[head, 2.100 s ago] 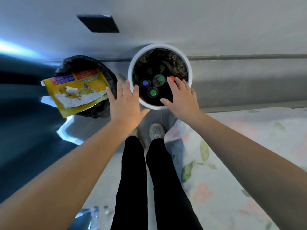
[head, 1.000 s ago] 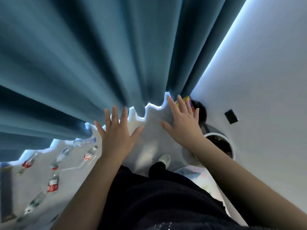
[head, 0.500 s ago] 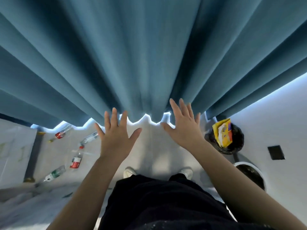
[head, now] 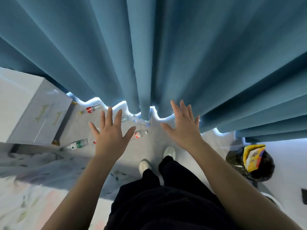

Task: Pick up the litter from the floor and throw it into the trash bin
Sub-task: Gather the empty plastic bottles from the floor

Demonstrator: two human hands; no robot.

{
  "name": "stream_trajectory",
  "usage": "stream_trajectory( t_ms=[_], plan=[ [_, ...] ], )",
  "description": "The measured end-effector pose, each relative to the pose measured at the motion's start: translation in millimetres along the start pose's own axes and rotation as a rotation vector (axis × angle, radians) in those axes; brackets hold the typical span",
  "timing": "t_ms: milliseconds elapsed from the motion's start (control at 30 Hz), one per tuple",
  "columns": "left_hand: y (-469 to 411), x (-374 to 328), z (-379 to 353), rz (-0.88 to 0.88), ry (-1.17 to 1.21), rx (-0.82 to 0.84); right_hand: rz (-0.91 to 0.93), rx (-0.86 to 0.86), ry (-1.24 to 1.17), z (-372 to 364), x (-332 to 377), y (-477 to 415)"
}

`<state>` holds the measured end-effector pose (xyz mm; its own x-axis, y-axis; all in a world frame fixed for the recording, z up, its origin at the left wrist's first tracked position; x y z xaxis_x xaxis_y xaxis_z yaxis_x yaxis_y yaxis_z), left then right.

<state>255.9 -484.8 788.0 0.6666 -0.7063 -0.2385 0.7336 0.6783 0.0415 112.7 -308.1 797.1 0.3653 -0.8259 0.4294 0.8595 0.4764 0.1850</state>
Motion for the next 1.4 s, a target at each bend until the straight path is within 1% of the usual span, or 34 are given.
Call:
stream_trajectory(
  t_ms=[233,433,500,600,667,733,867,1067,1133,1233,1333,1400],
  plan=[
    [-11,26,-4,0.137,0.012,0.024,0.106,0.086,0.019,-28,35,-49],
    [-34,48,-11,0.258,0.022,-0.01,0.264,0.197,0.077,-51,64,-95],
    [-44,55,-24,0.285,0.03,0.001,0.311,0.248,0.14,-66,70,-112],
    [-56,68,-54,0.318,0.026,0.07,0.373,0.337,0.255,-103,74,-135],
    [-63,79,-79,0.318,0.025,0.115,0.38,0.388,0.303,-134,75,-149],
    [-74,95,-115,0.318,0.034,0.168,0.364,0.421,0.316,-175,73,-167],
    [-93,136,-219,0.264,-0.014,0.382,0.324,0.473,0.378,-279,48,-205],
    [-118,191,-392,0.134,-0.071,0.608,0.083,0.544,0.372,-444,-18,-258],
    [-128,206,-444,0.111,-0.077,0.63,0.034,0.559,0.35,-497,-37,-272],
    [-141,225,-520,0.082,-0.085,0.637,-0.019,0.538,0.301,-570,-64,-289],
    [-151,235,-588,0.035,-0.119,0.641,-0.042,0.525,0.261,-632,-89,-308],
    [-155,237,-629,0.003,-0.125,0.641,-0.032,0.497,0.278,-670,-105,-321]
  ],
)
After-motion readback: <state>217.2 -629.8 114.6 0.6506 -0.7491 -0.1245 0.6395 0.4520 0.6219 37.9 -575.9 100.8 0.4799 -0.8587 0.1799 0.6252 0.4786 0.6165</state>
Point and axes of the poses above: each hand's wrist, its own y-axis away from the middle knuckle, its own z-axis out of the back of the hand, x = y × z, the point moved 4 cm from there along -y, towards the middle knuckle, and after that the axes turned 10 degrees about -x, right-handed, at the moved point
